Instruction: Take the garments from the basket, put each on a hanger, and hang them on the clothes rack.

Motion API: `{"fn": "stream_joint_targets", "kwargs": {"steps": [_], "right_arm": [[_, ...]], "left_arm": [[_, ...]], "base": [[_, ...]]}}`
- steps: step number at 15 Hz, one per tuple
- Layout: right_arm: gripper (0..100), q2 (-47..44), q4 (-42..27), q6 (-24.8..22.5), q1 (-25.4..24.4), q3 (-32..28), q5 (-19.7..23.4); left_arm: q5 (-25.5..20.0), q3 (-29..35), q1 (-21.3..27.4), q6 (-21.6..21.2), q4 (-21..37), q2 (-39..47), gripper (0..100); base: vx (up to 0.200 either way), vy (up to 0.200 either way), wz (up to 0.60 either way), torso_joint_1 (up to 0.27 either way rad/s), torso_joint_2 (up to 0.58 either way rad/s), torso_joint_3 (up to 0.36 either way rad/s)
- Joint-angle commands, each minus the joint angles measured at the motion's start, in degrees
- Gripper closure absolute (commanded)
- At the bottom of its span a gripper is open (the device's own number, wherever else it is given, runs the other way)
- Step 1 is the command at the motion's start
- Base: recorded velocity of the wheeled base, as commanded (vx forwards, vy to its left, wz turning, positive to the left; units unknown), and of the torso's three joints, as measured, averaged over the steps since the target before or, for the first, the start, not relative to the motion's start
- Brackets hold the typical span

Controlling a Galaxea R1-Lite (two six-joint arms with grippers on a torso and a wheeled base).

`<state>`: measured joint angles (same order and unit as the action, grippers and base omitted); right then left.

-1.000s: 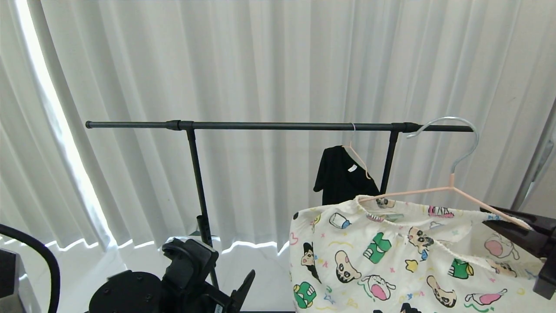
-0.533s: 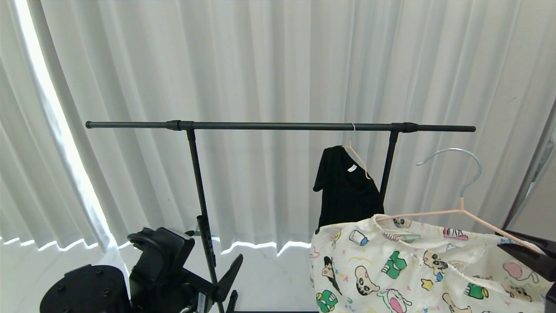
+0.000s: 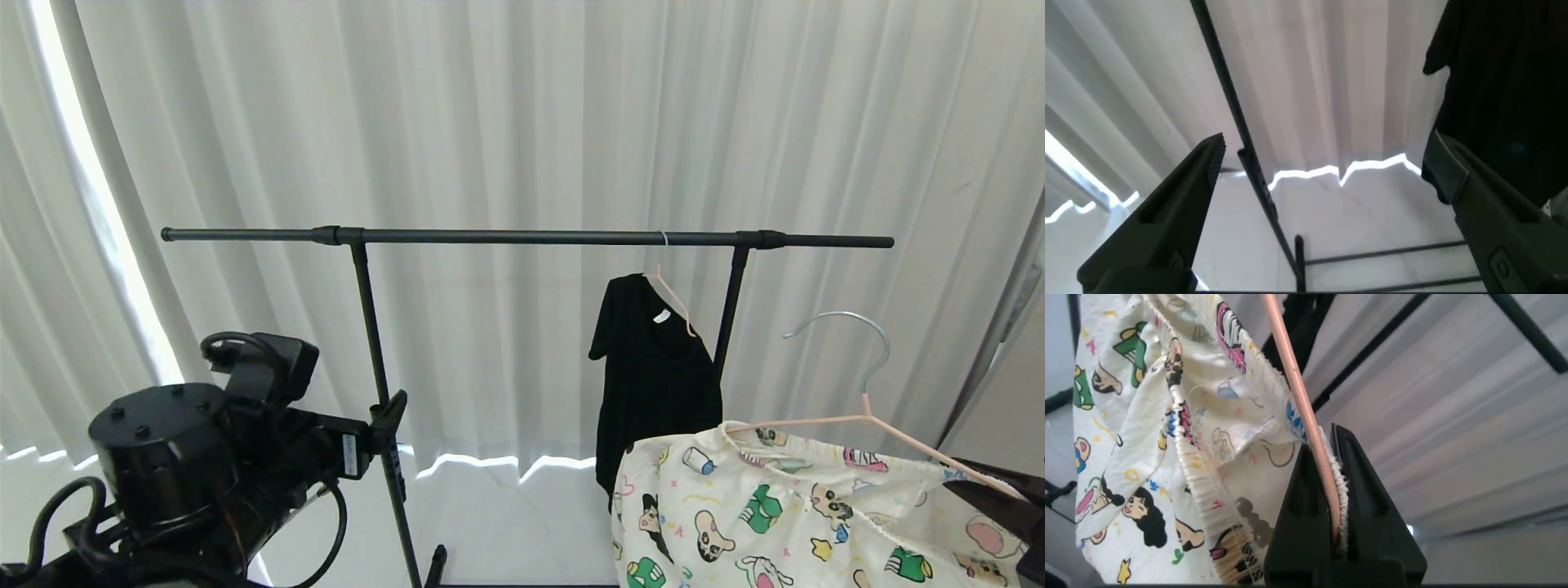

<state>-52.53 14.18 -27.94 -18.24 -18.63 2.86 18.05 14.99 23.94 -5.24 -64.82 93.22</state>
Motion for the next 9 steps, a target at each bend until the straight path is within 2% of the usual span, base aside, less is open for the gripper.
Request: {"fn": "stream_joint_targets", "kwargs": {"steps": [1,4,6,7,9], "right_arm": [[100,-1.5,-0.9,0.0,0.9,-0.2,-1.2],[100,-6.0,-1.1,1.7,1.0,-2.1,-2.1],[100,-10.5,-1.1,5.1,0.8,-5.5,-2.1],[100,-12.1,-1.2,6.7,0.7,-7.0,-2.2],[100,-17.5,-4.7,12.6,0.2,-14.3,-2.2]], "left_arm": [[0.0,11.5,1.2,3.7,14.5,-5.7,0],[0.0,17.8,7.8,11.3,38.7,-14.9,0],[0.0,17.0,11.0,12.0,52.6,-21.2,0],[0.0,16.8,11.6,12.1,57.3,-23.3,0],[0.1,15.5,11.2,13.2,59.6,-25.2,0]], "base": [[0.0,0.0,0.0,0.0,0.0,0.0],[0.0,0.0,0.0,0.0,0.0,0.0],[0.0,0.0,0.0,0.0,0.0,0.0],[0.0,0.0,0.0,0.0,0.0,0.0],[0.0,0.0,0.0,0.0,0.0,0.0]]}}
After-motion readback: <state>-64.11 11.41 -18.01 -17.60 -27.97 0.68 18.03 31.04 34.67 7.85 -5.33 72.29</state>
